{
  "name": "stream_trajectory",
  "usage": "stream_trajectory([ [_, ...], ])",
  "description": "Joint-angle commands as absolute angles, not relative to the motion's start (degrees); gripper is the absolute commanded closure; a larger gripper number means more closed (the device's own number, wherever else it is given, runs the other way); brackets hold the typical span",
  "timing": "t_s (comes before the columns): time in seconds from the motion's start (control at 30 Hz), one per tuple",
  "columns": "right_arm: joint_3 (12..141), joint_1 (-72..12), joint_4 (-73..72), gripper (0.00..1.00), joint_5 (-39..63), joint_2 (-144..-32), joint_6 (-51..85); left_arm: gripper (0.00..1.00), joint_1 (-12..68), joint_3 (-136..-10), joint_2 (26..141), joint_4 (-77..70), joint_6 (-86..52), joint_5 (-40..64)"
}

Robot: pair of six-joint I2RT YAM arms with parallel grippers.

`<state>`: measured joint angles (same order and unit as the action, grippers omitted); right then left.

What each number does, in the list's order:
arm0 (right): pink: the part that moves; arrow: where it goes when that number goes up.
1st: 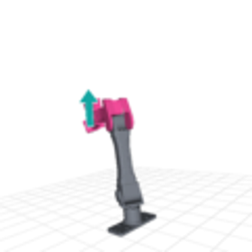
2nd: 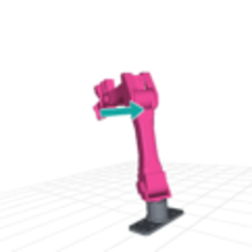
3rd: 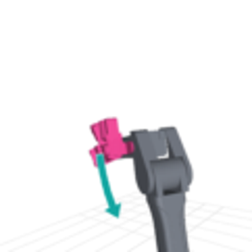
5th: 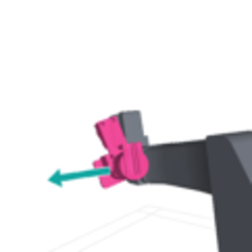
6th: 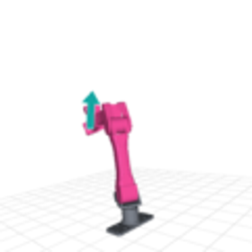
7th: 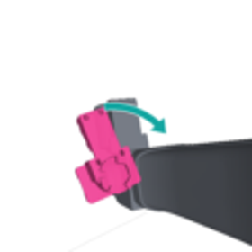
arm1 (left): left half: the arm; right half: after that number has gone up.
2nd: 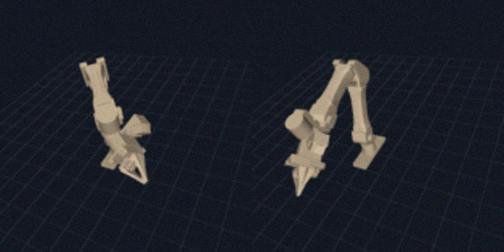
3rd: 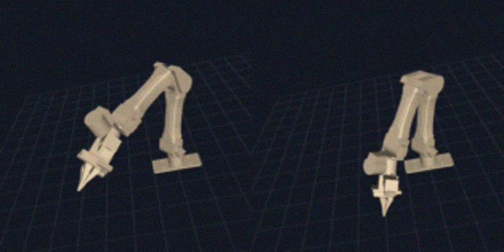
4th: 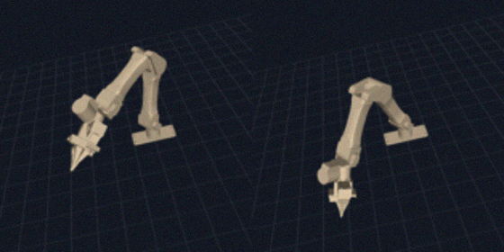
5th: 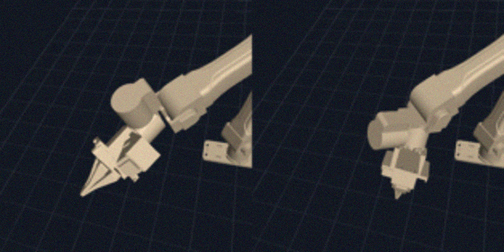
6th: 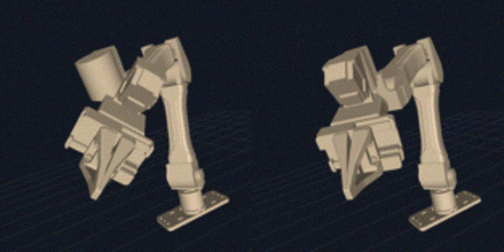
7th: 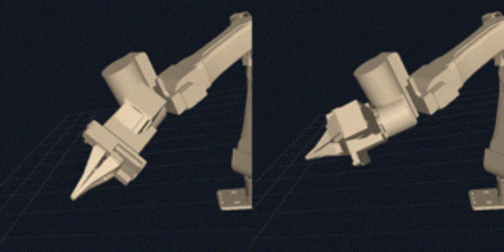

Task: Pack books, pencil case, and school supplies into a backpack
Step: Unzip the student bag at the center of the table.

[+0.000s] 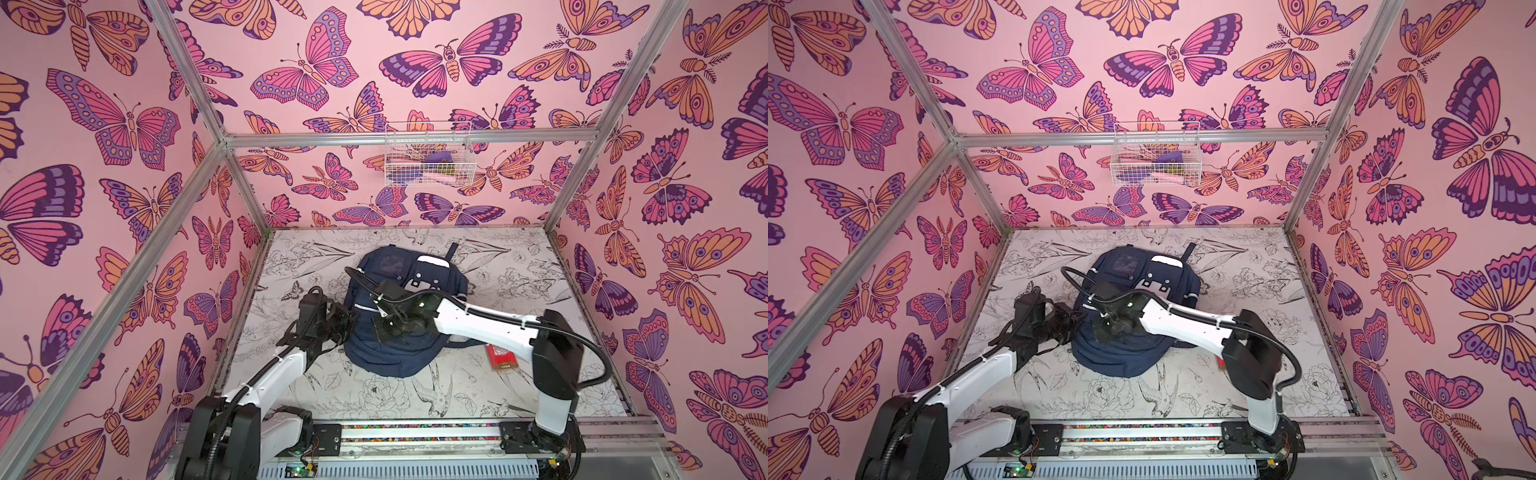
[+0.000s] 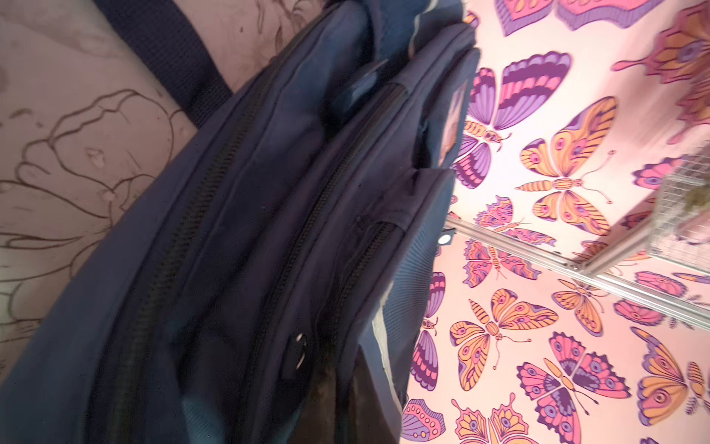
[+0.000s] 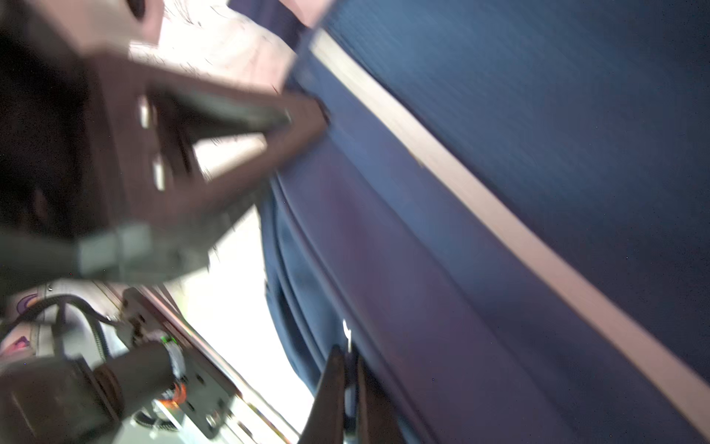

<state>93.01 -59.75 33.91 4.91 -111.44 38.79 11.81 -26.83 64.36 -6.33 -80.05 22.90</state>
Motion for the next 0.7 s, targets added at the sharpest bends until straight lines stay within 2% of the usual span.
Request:
stream_trajectory([
  [0.0, 101.85, -59.56, 35.08, 1.00, 4.14, -116.10, 38.80, 1.00, 12.99, -24.52, 61.04, -7.84, -82.94, 24.84],
  [0.13, 103.31, -56.36, 39.29, 1.00, 1.59, -117.11, 36.80, 1.00, 16.23, -22.63, 58.70, -6.72, -82.96, 23.32],
  [0.27, 97.24, -51.83, 40.86, 1.00, -0.71, -111.63, 32.19, 1.00, 20.04, -19.44, 54.64, -5.51, -84.25, 20.21],
  [0.47, 88.08, -47.36, 43.36, 1.00, 4.37, -101.81, 23.31, 1.00, 26.01, -17.48, 51.39, -3.55, -84.34, 16.95],
  [0.57, 84.19, -47.22, 43.30, 1.00, 7.68, -98.30, 21.97, 0.49, 25.56, -22.29, 51.35, -0.16, -80.70, 14.92],
  [0.6, 82.92, -47.20, 42.50, 1.00, 9.04, -97.38, 22.26, 0.38, 25.03, -24.09, 51.66, 1.33, -79.13, 14.16],
  [0.67, 80.43, -47.32, 40.91, 1.00, 10.41, -96.03, 23.27, 0.36, 23.53, -26.90, 53.59, 2.47, -77.23, 14.31],
])
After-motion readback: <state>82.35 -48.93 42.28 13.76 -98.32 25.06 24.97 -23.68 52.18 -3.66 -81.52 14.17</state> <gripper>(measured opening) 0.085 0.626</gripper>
